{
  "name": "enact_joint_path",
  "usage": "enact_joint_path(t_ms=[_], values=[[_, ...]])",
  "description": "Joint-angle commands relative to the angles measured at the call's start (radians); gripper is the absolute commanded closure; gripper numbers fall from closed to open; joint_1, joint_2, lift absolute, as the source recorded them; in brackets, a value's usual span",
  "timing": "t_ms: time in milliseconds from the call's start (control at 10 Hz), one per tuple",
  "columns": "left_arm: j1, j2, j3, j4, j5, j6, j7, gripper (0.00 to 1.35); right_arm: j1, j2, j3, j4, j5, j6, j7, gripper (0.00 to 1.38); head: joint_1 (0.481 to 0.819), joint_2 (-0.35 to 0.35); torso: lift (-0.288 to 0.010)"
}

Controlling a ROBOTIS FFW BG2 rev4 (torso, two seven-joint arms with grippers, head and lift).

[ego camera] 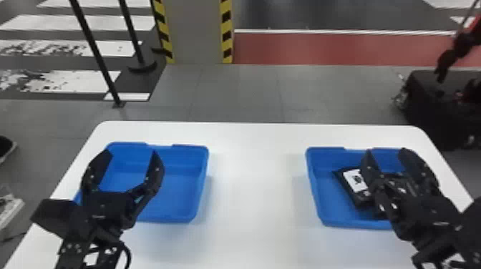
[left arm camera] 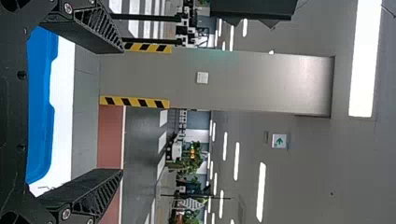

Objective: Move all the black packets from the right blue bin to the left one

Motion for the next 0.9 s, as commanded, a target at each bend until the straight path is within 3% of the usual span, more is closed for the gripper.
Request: enact_joint_path(t_ms=[0,600,800], values=[[0.001,-0.003,0.001,0.0,0.003,0.001,0.0,0.11,0.0,0.0,0.0,0.0,-0.001,0.0,-0.001,0.5,0.695,0.04,-0.11],[0.001,-0.003,-0.003,0.0,0.009,-0.004,-0.002,0.12,-0.002,0.0,0.0,0.002,-0.011,0.0,-0.006,0.5,0.695,0.04,-0.11],[0.003,-0.003,-0.003,0.0,0.013,-0.009,-0.002,0.12,0.022,0.0,-0.005,-0.022,-0.028,0.025,-0.059,0.5,0.695,0.035,-0.11]])
